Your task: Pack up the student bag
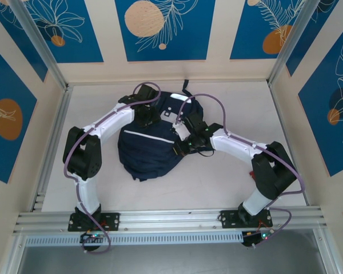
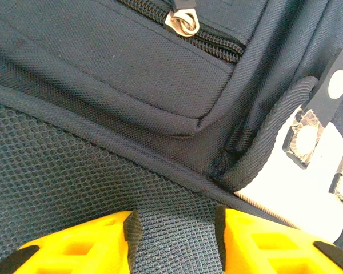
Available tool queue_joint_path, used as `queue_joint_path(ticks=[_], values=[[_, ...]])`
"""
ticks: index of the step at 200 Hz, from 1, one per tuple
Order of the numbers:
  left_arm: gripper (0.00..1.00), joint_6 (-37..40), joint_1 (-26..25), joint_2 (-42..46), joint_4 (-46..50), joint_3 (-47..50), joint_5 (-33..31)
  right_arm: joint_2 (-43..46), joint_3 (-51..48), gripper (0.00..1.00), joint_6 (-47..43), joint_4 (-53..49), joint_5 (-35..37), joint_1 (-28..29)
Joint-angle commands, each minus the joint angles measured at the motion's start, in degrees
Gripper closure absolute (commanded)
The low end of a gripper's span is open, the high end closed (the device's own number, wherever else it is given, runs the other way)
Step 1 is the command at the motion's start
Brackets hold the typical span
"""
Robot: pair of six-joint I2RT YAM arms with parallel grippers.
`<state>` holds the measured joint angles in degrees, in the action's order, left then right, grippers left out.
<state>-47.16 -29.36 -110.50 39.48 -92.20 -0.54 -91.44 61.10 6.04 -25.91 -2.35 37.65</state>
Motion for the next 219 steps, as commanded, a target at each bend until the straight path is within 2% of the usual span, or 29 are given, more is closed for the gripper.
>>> queue_joint_path(ticks=[1, 32, 54, 69, 109, 136, 165, 178, 200, 219], values=[[0.62, -2.4, -0.7, -3.9, -0.2, 1.5, -0.6, 4.3, -2.8, 0.98, 1.2, -1.7, 0.3, 3.7], [0.65, -2.9, -1.0, -4.6, -1.8, 1.5, 0.6, 7.0, -7.0, 1.00, 3.5, 0.4, -0.5, 8.3], [0.65, -1.5, -1.1, -3.5, -2.1, 1.6, 1.4, 8.7, -8.5, 1.00, 6.3, 1.3, 2.2, 7.5], [0.64, 0.5, -1.1, -2.0, -2.3, 1.7, 2.5, 9.9, -8.5, 1.00, 8.5, 1.0, 4.1, 4.6], [0.56, 8.4, -1.9, 0.7, -1.7, 2.7, 6.9, 11.9, -7.2, 1.00, 13.9, -0.4, 6.3, -7.5], [0.53, 13.7, -4.7, 2.0, -3.7, 3.0, 7.6, 10.1, -4.9, 1.00, 13.3, -1.6, 7.0, -14.0], [0.52, 19.7, -7.7, -0.5, -2.0, -4.2, 8.0, 7.2, -1.8, 1.00, 9.8, -2.3, 5.6, -17.7], [0.54, 21.3, -8.8, -3.2, -0.5, -8.2, 8.2, 7.1, -1.3, 1.00, 8.4, -2.5, 4.4, -17.8], [0.65, 21.3, -9.9, -8.1, 1.5, -14.1, 7.2, 7.8, -1.6, 1.00, 7.5, -2.3, 1.8, -17.6], [0.70, 20.4, -10.6, -10.9, 1.7, -17.7, 7.3, 8.5, -2.0, 1.00, 7.9, -2.6, 1.6, -17.4]])
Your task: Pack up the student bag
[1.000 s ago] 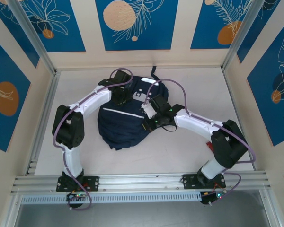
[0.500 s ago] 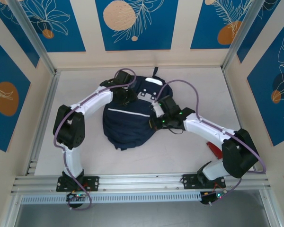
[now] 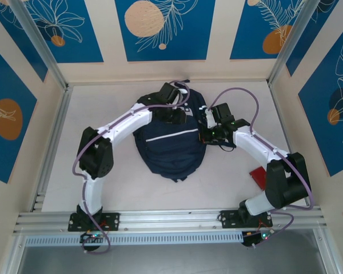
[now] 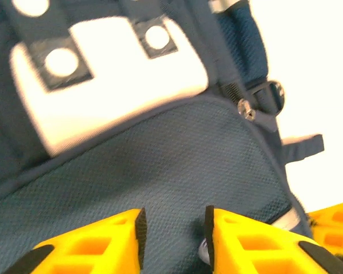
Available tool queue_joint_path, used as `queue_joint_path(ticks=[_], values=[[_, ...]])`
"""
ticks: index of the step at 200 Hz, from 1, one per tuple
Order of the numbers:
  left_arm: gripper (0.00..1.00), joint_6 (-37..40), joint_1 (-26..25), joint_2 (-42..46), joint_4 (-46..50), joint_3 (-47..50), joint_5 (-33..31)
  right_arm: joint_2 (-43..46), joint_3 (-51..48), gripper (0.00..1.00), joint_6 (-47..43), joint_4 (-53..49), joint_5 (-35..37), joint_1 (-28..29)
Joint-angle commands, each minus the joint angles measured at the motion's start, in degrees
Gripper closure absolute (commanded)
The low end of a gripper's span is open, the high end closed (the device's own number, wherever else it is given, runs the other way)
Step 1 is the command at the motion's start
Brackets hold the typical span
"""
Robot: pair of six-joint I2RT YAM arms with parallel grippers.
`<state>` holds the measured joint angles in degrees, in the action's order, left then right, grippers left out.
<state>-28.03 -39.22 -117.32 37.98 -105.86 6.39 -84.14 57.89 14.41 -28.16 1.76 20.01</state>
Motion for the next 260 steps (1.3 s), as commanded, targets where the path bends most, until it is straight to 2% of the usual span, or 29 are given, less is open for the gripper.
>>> queue_joint_path(ticks=[1, 26, 59, 94, 148, 178, 211, 244, 260], values=[[0.70, 1.2, -0.8, -4.3, 3.3, -4.1, 0.3, 1.2, 1.2, 1.00, -0.5, -0.3, -2.6, 0.2], [0.74, -0.4, -1.2, -8.9, 7.1, -8.9, -0.1, 1.9, 1.0, 1.00, -0.3, -1.7, -2.4, 0.3], [0.79, -4.2, -1.2, -12.6, 10.2, -10.2, -1.7, 3.8, 0.3, 1.00, 1.4, -4.8, -2.4, 0.9], [0.86, -10.3, -1.1, -16.1, 14.0, -11.7, -4.8, 6.1, 0.2, 1.00, 3.2, -11.3, 0.1, 3.5], [0.92, -15.4, -1.1, -18.3, 14.9, -11.9, -6.5, 8.6, -1.3, 1.00, 5.6, -16.5, -1.9, 9.5], [0.92, -16.2, -1.2, -18.6, 14.3, -11.7, -6.0, 9.6, -1.6, 1.00, 8.0, -13.3, -7.2, 13.5], [0.92, -17.0, -1.2, -17.9, 12.9, -11.1, -4.9, 7.2, -1.1, 1.00, 12.3, -4.6, -11.5, 17.9], [0.90, -17.1, -1.2, -14.9, 10.7, -10.9, -2.8, 5.4, -0.3, 1.00, 17.1, 0.3, -9.0, 20.2], [0.86, -16.6, -1.0, -12.3, 10.0, -10.9, -1.8, 7.8, -1.3, 0.95, 18.8, 0.3, -6.9, 19.9]])
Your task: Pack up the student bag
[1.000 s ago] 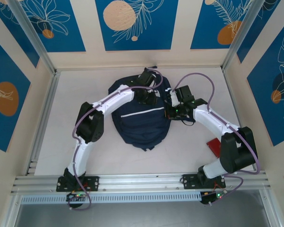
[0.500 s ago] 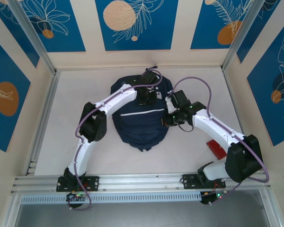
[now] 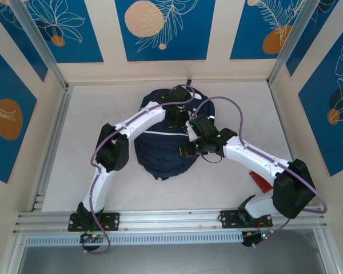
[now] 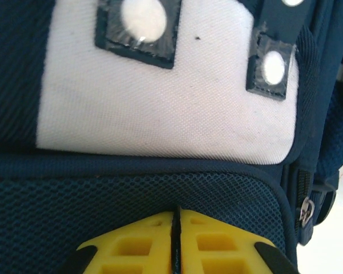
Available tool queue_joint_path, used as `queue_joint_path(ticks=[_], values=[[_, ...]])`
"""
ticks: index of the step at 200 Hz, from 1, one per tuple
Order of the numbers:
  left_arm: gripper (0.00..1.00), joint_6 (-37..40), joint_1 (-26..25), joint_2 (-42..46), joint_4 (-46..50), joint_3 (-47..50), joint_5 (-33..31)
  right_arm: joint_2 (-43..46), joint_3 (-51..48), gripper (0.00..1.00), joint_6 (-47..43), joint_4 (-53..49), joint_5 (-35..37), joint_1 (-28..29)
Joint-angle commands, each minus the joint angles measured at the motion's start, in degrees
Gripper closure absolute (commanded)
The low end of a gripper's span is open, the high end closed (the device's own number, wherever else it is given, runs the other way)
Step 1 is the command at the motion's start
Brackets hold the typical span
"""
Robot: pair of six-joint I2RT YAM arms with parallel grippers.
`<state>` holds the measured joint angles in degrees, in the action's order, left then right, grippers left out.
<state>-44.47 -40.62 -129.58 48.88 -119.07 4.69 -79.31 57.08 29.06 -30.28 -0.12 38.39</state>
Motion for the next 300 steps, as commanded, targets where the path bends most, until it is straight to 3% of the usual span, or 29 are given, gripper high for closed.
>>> queue_joint_path(ticks=[1, 45, 74, 124, 153, 190, 223, 300], values=[[0.86, -0.2, 0.4, 0.2, -0.9, 2.3, 0.0, 3.2, -0.6, 0.94, 4.3, 2.4, -4.8, 1.6], [0.63, 1.9, 1.2, 10.2, -0.6, 3.4, -0.5, 14.2, -5.7, 0.48, 9.4, 0.2, -5.3, -4.5], [0.49, 2.7, 1.2, 18.0, -1.6, 9.9, -2.9, 17.8, -6.5, 0.34, 11.5, -2.2, -7.7, -9.5], [0.39, 1.9, -1.5, 31.5, -3.4, 25.8, -7.1, 16.6, -5.0, 0.27, 15.1, -2.7, -10.3, -15.4], [0.38, -2.3, -6.8, 36.5, -5.8, 34.2, -9.9, 13.6, -3.7, 0.26, 18.8, -2.7, -10.9, -18.1], [0.38, -10.4, -14.0, 37.1, -13.3, 41.5, -8.9, 11.1, -3.6, 0.27, 21.4, -0.7, -13.6, -20.5], [0.41, -13.0, -17.0, 33.5, -17.2, 41.2, -9.3, 9.9, -3.7, 0.28, 21.7, 0.0, -15.0, -20.9], [0.63, -15.5, -17.1, 28.9, -18.3, 39.6, -11.5, 9.0, -3.9, 0.31, 21.6, 0.6, -16.2, -21.2]])
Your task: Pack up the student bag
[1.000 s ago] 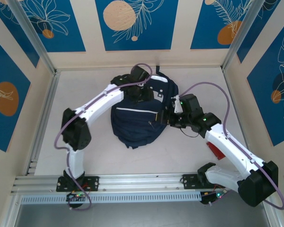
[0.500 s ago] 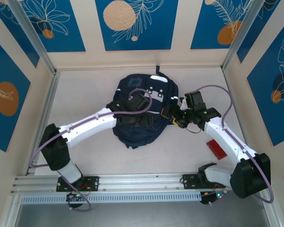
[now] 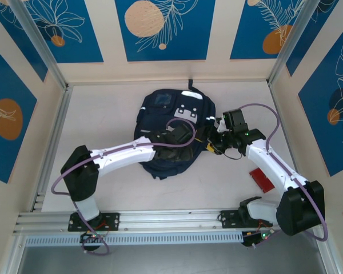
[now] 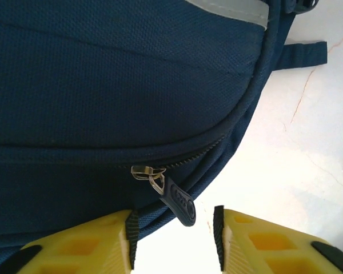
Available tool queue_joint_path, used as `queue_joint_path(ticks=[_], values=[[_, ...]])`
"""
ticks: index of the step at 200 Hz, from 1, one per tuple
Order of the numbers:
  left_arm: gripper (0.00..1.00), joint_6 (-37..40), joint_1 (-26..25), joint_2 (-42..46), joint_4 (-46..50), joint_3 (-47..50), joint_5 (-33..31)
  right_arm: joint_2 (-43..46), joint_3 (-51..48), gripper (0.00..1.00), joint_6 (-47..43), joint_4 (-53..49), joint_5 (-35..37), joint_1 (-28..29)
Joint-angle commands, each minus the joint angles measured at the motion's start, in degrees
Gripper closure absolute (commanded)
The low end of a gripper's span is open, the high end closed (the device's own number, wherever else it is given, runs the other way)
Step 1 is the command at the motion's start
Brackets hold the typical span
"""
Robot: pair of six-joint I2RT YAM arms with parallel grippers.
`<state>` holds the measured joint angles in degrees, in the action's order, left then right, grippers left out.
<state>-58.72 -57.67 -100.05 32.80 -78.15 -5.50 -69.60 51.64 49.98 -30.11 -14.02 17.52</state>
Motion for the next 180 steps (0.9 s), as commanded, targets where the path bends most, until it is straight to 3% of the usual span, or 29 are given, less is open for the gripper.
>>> queue_joint_path(ticks=[1, 49, 157, 180], values=[[0.63, -1.2, -0.1, -0.7, -2.3, -1.3, -1.3, -0.7, 1.5, 0.32, 0.7, 0.5, -2.4, -0.3], [0.70, -3.0, 0.3, -1.3, -1.5, -1.3, -3.0, -2.4, 1.7, 0.36, 0.3, 1.0, -3.6, -0.4], [1.00, -5.5, 0.4, 0.3, -0.3, 1.6, -7.1, -10.2, 4.2, 0.46, 2.4, 6.5, -6.8, 2.6], [1.00, -4.9, 0.4, 1.2, 0.5, 1.7, -7.4, -13.3, 6.3, 0.51, 2.5, 5.9, -6.1, 3.9]])
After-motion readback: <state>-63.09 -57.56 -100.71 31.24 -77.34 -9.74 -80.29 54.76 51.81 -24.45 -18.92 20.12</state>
